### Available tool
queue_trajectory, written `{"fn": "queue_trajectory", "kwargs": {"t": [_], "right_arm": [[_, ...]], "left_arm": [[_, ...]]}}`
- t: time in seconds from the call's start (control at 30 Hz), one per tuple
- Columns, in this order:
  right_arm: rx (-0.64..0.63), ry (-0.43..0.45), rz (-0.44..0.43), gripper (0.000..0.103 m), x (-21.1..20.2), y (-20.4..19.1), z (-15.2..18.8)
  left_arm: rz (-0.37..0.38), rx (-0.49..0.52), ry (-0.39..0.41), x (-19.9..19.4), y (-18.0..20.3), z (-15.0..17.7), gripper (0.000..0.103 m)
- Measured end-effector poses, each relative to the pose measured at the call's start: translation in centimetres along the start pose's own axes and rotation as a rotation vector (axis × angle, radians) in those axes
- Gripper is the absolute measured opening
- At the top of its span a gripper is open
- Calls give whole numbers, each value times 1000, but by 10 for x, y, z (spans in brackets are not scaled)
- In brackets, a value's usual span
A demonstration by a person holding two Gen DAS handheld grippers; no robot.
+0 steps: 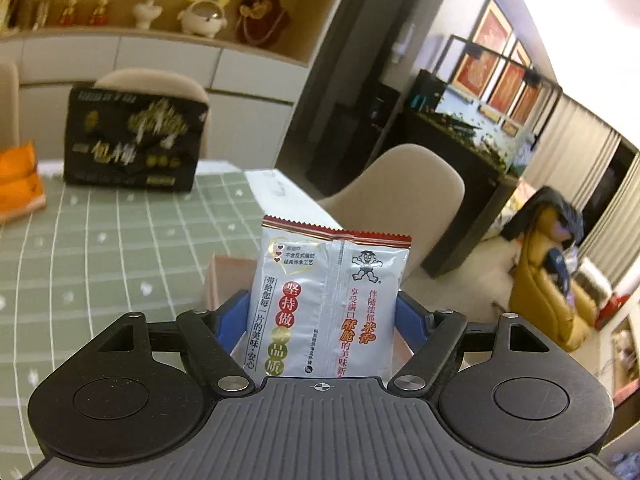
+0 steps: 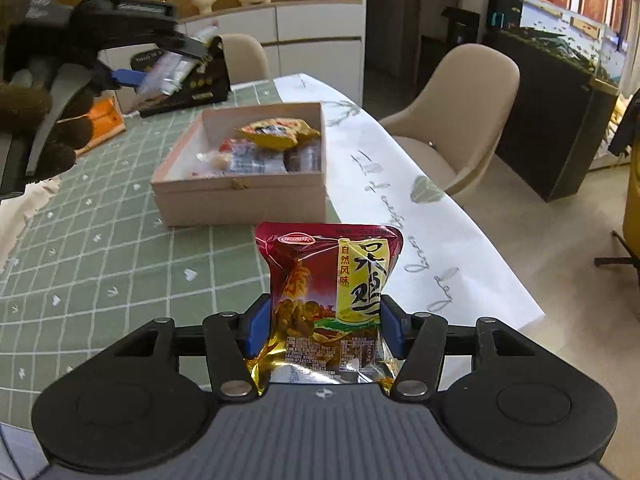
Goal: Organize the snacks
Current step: 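Drop the white peanut bag into the pink box with the left tool while the right drops the egg pouch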
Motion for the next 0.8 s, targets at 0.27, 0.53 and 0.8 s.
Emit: {"fn": "queue_trajectory", "kwargs": {"t": [0.27,0.53,0.8], "right_arm": [[-12,16,-14,56,24,-4,-44],[-43,49,-27,56,43,-24,-105],[66,86,-192,81,89,-57,-184]], "left_arm": [[124,-180,-108,75,-22,-14,77],[10,-144,-43,34,-50,27,73],[-70,-101,-98,-4,-40,75,73]]}}
Point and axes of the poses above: each gripper's, at about its wrist camera, not at the fingertips, and x roughly the way its jaws point, y to its right, z to its underside, the point moved 3 cm from there along x, roughly the way its jaws point, and after that the axes turned 2 degrees about x, right-handed, at the moved point
